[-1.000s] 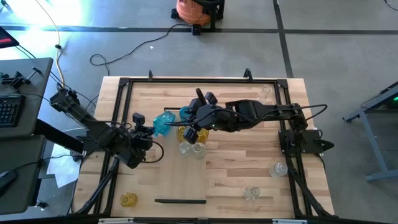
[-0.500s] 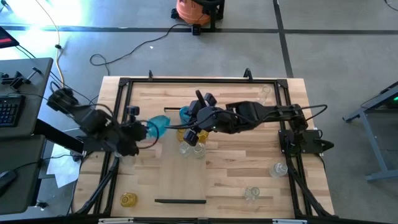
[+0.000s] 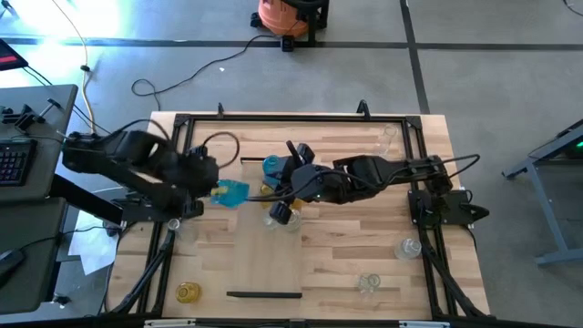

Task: Sort vases onto shelf
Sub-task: Put the blue vase on the shelf to align with the other blue vases

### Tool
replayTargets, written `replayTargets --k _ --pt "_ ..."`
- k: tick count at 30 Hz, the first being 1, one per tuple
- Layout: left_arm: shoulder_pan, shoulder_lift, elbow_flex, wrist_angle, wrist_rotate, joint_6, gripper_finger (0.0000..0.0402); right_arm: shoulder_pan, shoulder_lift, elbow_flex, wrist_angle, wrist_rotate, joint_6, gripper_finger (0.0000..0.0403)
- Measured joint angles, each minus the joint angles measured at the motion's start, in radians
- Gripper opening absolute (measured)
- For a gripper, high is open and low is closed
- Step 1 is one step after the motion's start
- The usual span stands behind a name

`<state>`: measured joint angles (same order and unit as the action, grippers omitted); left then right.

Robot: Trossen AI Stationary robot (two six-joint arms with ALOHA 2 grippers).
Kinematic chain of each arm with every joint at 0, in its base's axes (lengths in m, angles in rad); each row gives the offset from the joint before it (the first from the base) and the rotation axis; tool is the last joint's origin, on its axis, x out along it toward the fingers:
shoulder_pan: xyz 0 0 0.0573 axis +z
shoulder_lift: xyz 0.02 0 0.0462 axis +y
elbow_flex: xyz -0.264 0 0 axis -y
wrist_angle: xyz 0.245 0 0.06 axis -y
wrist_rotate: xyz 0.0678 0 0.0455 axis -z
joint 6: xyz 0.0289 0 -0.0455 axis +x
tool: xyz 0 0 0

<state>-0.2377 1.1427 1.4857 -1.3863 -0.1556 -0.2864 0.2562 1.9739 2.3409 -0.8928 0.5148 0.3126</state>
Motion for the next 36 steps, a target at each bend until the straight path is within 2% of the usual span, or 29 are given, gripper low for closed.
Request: replayTargets --k 11,17,21,28,36 --pt "0.299 0.006 0.001 0.021 0.247 0.018 0.0019 0.022 0.0 0.0 0.0 -0.002 -0.02 0.0071" --pt "0.424 0.045 0.001 0.024 0.376 0.019 0.0019 0.035 0.0 0.0 -0.001 -0.002 -0.026 0.0071" --pt "0.48 0.079 0.001 0.024 0.417 0.049 0.0019 0.042 0.0 0.0 -0.043 0.021 -0.025 0.0071" --pt "0.547 0.116 0.001 0.023 0.418 0.087 0.0019 0.046 0.0 0.0 -0.158 0.087 0.022 0.0071" --pt "0.632 0.141 0.001 0.022 0.537 0.082 0.0019 0.046 0.0 0.0 -0.164 0.087 -0.006 0.0071"
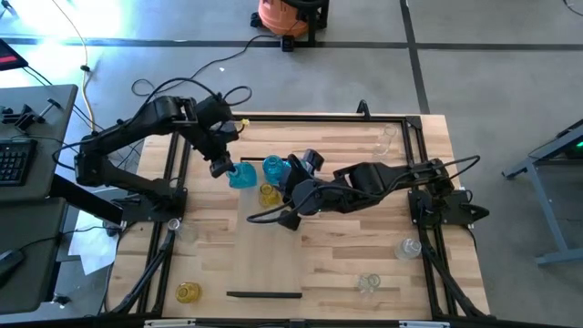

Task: Sort vases onto shelf
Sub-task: Put the blue vase on the shelf to align with the other blue vases

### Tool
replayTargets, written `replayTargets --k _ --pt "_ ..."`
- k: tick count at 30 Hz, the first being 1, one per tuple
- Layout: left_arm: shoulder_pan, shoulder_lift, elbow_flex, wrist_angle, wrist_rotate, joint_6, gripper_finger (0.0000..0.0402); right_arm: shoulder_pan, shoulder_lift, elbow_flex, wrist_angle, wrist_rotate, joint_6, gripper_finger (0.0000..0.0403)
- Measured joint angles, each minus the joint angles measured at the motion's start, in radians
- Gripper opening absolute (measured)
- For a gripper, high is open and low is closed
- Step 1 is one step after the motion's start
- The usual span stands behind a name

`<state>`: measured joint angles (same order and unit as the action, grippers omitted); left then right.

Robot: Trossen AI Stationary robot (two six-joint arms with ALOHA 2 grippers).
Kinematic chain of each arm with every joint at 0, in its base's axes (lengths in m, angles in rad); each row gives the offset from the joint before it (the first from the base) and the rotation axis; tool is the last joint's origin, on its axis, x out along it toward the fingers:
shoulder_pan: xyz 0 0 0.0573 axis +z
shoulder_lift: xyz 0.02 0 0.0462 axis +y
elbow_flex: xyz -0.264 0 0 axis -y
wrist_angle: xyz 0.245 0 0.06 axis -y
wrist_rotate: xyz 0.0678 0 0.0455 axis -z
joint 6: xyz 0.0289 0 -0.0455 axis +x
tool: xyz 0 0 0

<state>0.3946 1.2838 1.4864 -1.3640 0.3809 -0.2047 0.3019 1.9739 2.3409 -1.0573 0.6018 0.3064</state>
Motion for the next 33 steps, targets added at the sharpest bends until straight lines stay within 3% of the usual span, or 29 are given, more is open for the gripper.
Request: replayTargets --k 7,12,33 --pt "0.062 0.021 0.0 -0.014 0.004 -0.001 0.0019 0.0 0.0 0.0 0.0 0.0 -0.02 0.0071" --pt "0.091 0.054 0.001 -0.017 0.074 -0.002 0.0019 0.0 0.0 0.0 0.001 0.0 -0.036 0.0071" --pt "0.09 0.058 0.085 -0.032 0.038 -0.037 0.0045 0.002 0.0 0.0 0.0 -0.009 -0.061 0.0071"
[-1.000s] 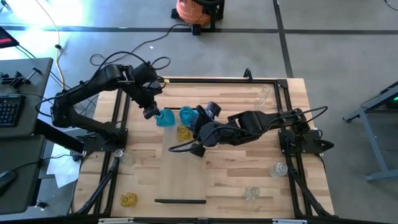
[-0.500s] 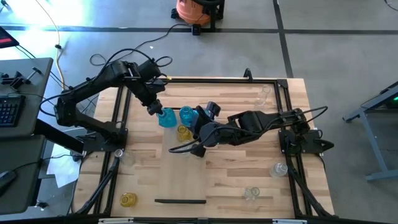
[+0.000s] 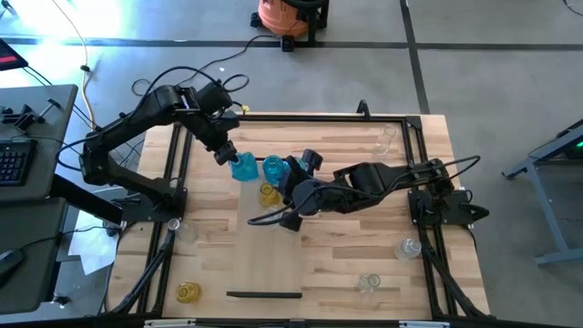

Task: Sort vases onto shelf
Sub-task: Put the blue vase on the shelf to align with the other blue vases

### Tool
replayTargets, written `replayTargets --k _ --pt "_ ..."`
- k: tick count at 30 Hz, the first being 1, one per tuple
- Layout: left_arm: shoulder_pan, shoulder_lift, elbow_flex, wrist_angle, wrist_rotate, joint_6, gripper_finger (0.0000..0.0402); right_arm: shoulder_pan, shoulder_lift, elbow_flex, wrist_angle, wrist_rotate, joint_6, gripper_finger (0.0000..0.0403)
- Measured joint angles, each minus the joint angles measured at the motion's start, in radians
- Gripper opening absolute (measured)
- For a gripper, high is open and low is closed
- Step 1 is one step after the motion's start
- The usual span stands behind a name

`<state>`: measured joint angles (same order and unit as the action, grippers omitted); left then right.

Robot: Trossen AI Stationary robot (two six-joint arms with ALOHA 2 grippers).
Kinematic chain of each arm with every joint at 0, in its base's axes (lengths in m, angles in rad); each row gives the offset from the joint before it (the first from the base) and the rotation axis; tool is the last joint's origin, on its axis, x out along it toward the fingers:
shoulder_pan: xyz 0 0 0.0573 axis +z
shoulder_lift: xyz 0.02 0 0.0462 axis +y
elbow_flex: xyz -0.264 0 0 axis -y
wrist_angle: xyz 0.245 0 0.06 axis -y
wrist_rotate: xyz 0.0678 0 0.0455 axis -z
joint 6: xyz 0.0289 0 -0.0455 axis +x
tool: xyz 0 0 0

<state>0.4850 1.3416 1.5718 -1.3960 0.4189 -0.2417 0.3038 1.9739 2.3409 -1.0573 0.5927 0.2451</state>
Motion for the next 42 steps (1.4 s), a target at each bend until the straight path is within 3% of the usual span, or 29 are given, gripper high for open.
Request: replayTargets --k 23,42 --pt "-0.001 0.02 0.0 0.0 0.009 -0.001 0.0043 0.007 0.0 0.0 -0.003 -0.002 -0.01 0.0071" --pt "-0.001 0.02 0.002 0.008 0.012 0.0 0.0098 0.006 0.0 0.0 -0.009 -0.002 -0.023 0.0071"
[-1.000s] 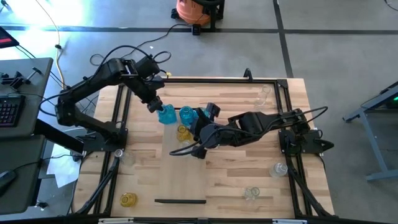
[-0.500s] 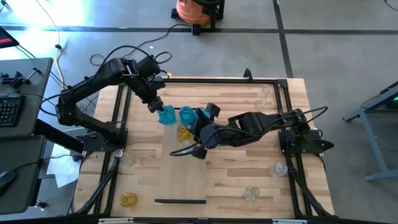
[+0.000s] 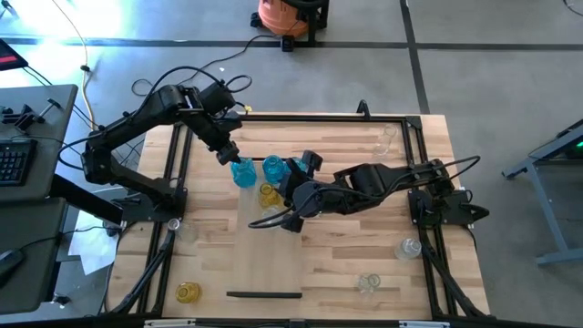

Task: Sort vases onto shelf
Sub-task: Put the blue vase on the shelf to align with the other blue vases

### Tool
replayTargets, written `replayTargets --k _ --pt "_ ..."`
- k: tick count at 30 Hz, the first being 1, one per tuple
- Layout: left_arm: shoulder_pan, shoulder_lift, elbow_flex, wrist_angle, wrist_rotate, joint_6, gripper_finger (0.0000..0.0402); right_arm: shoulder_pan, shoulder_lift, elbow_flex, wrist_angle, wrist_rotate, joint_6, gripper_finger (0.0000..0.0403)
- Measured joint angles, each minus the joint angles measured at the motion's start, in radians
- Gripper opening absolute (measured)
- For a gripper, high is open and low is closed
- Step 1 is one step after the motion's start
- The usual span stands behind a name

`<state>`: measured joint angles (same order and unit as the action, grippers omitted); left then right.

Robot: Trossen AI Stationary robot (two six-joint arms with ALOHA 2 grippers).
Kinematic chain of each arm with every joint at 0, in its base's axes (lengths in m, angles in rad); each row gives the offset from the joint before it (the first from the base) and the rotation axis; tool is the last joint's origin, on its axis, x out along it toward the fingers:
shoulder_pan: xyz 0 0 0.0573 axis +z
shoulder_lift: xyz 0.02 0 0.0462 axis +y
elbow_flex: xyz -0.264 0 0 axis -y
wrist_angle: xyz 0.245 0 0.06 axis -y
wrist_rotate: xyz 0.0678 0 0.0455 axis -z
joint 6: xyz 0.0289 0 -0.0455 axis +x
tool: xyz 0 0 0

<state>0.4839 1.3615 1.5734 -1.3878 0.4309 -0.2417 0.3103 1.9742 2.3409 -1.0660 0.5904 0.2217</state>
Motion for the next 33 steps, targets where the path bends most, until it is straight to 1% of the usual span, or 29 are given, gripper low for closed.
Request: replayTargets --k 12,15,21,25,29,31,33 --pt "0.0 0.0 0.0 0.035 -0.044 0.001 0.01 0.0 0.0 0.0 0.0 0.0 -0.003 0.0071" --pt "0.0 -0.001 0.0 0.064 -0.045 0.0 0.01 0.0 0.0 0.0 0.0 0.0 -0.003 0.0071" --pt "0.0 -0.005 0.001 0.072 -0.045 0.001 0.01 0.0 0.0 0.0 -0.005 0.0 -0.003 0.0071" --pt "0.0 -0.009 0.07 0.074 -0.051 0.014 0.01 0.0 0.0 0.0 -0.008 0.0 -0.003 0.0071" --pt "0.0 -0.009 0.186 0.071 -0.063 0.01 0.01 -0.007 0.0 0.0 -0.024 0.011 -0.006 0.0071" --pt "0.0 -0.012 0.251 0.042 -0.066 0.01 0.0099 -0.01 -0.002 0.0 -0.063 0.06 0.004 0.0071" --pt "0.0 -0.023 0.312 -0.002 -0.087 0.011 0.0097 -0.021 -0.007 0.001 -0.112 0.136 0.033 0.0071"
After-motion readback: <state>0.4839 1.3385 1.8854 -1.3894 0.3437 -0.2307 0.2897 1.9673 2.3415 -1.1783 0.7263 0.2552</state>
